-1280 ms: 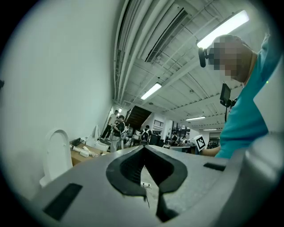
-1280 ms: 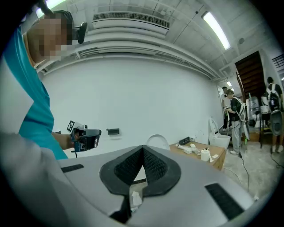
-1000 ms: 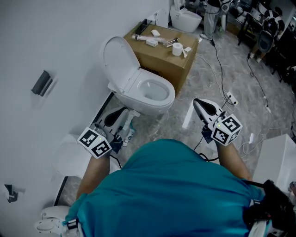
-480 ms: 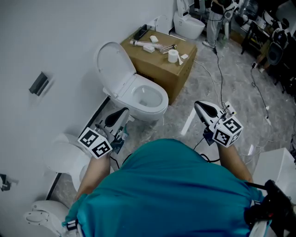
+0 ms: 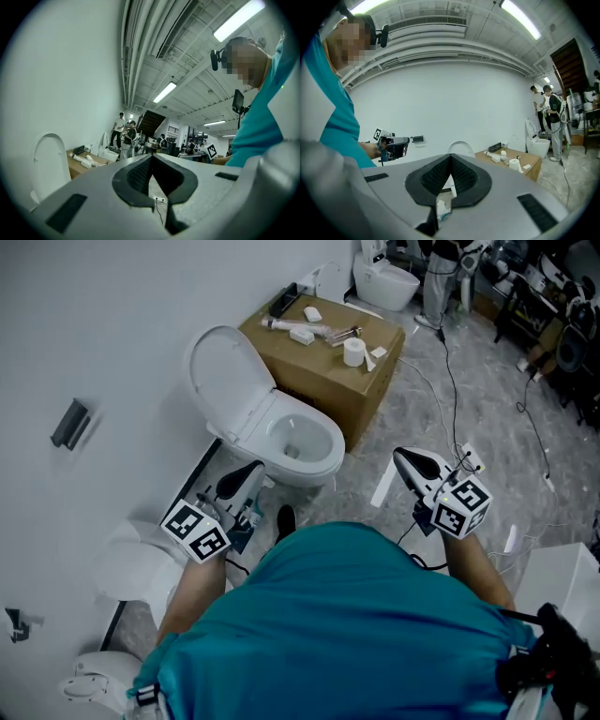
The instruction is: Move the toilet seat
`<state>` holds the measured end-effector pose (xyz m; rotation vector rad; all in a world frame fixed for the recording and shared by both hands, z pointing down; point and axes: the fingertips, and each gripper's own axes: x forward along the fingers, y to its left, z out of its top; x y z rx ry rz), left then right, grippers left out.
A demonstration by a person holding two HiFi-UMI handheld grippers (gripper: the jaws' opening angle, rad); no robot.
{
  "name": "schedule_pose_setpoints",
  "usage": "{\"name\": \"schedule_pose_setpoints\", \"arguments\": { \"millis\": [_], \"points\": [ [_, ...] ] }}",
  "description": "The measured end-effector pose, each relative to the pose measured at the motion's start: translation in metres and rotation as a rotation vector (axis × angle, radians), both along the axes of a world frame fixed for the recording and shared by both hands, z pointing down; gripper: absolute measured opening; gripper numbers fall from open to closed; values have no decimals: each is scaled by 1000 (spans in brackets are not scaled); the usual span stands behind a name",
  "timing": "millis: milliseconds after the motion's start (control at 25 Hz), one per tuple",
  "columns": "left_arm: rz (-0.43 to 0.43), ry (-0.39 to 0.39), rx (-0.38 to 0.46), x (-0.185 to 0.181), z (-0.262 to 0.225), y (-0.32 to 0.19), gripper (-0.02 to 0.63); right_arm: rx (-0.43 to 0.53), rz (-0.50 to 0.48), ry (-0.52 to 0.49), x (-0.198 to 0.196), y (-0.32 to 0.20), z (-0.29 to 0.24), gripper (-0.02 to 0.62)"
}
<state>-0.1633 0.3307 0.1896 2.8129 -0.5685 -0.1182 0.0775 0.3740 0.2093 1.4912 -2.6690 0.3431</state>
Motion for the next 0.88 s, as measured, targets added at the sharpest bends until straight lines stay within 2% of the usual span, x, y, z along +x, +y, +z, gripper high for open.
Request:
{"name": "schedule_pose_setpoints", "arguments": {
  "millis": [200,520,680,880],
  "points": [
    [65,10,-14,1,13,-83,5,2,47,7,-7,-72,8,-2],
    [185,12,-35,-8,16,-223,5,26,129,6,-35,-191,-11,-2],
    [225,13,-40,-14,24,-272,5,14,175,6,-39,-236,-7,-2],
    [239,10,-72,-16,43,-314,5,-10,169,19,-45,-278,2,-2]
  ]
}}
